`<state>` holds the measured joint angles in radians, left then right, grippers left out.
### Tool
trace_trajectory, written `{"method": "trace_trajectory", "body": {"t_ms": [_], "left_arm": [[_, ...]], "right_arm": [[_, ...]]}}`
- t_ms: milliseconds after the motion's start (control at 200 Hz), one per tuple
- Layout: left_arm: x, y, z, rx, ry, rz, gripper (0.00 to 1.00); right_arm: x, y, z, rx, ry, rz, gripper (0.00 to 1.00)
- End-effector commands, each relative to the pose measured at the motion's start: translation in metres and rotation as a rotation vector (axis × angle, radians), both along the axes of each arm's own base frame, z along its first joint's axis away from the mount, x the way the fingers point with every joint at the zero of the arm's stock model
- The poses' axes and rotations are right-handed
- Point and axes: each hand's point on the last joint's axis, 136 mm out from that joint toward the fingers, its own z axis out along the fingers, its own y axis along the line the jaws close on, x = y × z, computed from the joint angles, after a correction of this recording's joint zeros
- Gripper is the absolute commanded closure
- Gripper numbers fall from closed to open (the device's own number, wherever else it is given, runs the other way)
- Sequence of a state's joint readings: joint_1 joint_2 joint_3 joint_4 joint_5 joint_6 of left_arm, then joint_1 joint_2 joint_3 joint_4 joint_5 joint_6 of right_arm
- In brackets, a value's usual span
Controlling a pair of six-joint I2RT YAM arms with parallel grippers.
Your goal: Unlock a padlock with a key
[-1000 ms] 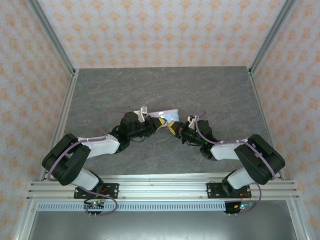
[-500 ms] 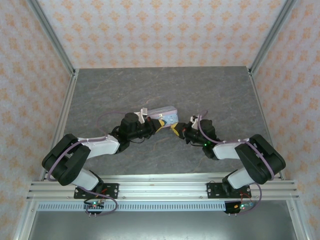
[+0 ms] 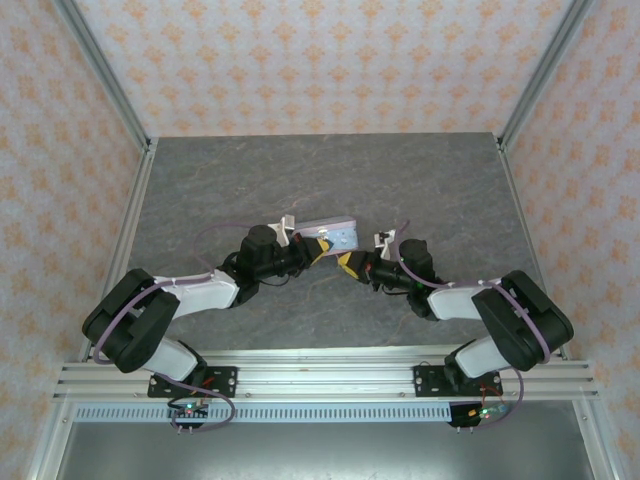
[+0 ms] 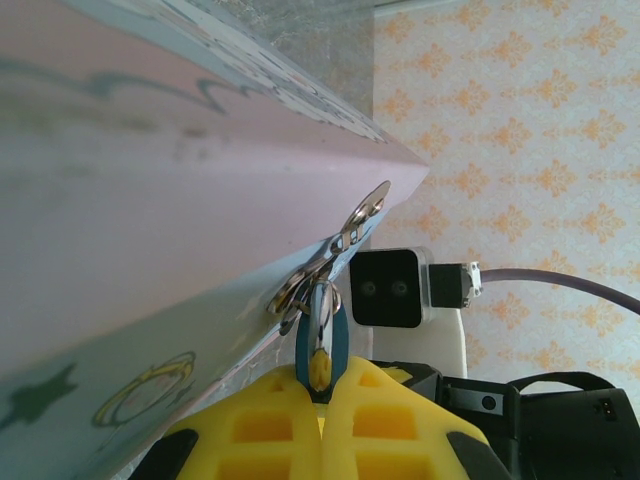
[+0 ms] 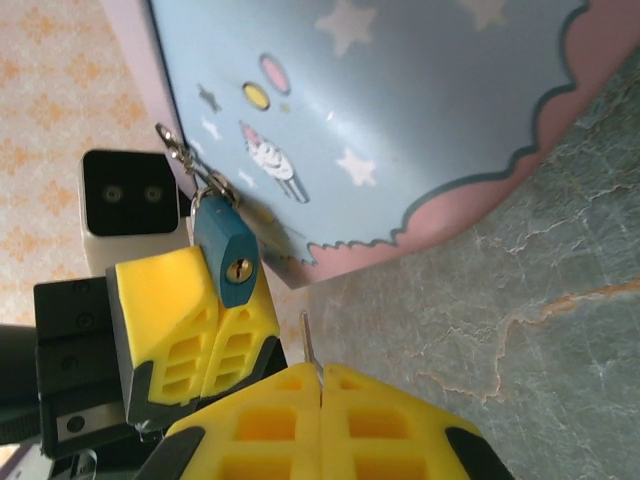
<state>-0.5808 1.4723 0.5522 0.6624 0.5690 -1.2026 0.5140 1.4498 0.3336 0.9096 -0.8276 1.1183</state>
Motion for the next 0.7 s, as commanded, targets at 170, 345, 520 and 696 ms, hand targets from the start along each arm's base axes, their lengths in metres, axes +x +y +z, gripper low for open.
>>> {"method": "trace_trajectory", "body": {"t_ms": [170,345,520,696], "left_arm": [[0.001,-0.002,0.027,-0.043,-0.086,-0.021,1.0],[0.001,-0.003,0.029,-0.051,-0.09,-0.03,1.0],[0.0,-0.004,0.03,-0.054,-0.093,-0.038,1.0],[0.0,-0.005,0.031,-0.056,-0.095,-0.041,1.0]], "right_arm": [[0.004,0.005,0.026,0.047,-0.121,0.059,1.0],[0.009,0.008,0.031,0.06,-0.128,0.063,1.0],[0.014,0.011,0.031,0.066,-0.123,0.064,1.0],[0.017,0.013,0.029,0.067,-0.116,0.064,1.0]]}}
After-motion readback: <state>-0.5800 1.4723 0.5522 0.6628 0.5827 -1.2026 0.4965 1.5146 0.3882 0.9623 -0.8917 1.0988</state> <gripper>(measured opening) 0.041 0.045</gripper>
